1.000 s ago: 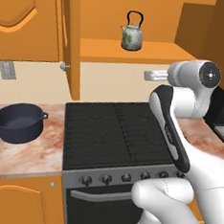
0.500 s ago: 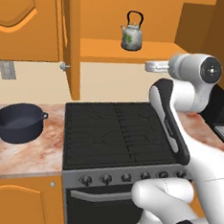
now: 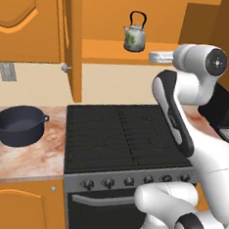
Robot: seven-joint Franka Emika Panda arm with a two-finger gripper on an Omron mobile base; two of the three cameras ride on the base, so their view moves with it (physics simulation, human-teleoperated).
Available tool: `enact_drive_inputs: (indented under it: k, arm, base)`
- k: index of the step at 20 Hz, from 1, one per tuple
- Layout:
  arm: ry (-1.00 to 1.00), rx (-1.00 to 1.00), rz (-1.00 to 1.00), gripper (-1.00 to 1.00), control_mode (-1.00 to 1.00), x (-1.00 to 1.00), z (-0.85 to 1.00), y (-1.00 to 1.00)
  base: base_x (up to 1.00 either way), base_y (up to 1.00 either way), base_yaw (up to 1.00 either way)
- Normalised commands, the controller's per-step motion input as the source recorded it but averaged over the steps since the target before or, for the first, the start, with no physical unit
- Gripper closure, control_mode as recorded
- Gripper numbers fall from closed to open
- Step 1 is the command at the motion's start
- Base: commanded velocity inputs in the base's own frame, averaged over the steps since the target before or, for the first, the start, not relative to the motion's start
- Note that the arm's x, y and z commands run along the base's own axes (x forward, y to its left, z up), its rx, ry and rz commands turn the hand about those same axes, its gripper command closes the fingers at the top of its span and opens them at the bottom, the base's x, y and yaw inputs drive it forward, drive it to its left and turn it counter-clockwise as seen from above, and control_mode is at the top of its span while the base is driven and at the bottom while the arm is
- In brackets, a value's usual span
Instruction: Pick the kettle from the cabinet and place it on a stove burner. Then pick the pot from the counter and place it on another stove burner. Finally, turn both burners on.
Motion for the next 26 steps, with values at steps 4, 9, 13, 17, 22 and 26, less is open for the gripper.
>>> enact_drive_inputs:
  k: [4,9,13,17,22,26]
  arm:
    - [-0.06,0.0,0.0,-1.0,-1.0,0.08,0.14,0.0]
    - [-0.05,0.0,0.0,-1.0,-1.0,0.11,0.15,0.0]
    - [-0.01,0.0,0.0,-1.0,-1.0,0.12,0.2,0.0]
    - [0.0,0.0,0.0,-1.0,-1.0,0.15,0.14,0.0]
    - [0.0,0.0,0.0,-1.0,-1.0,0.04,0.0,0.0]
    - [0.0,0.0,0.0,-1.0,-1.0,0.0,0.0,0.0]
  base:
    - [0.0,0.0,0.0]
    - [0.0,0.0,0.0]
    - [0.0,0.0,0.0]
    - [0.0,0.0,0.0]
    - [0.0,0.0,0.0]
    - [0.0,0.0,0.0]
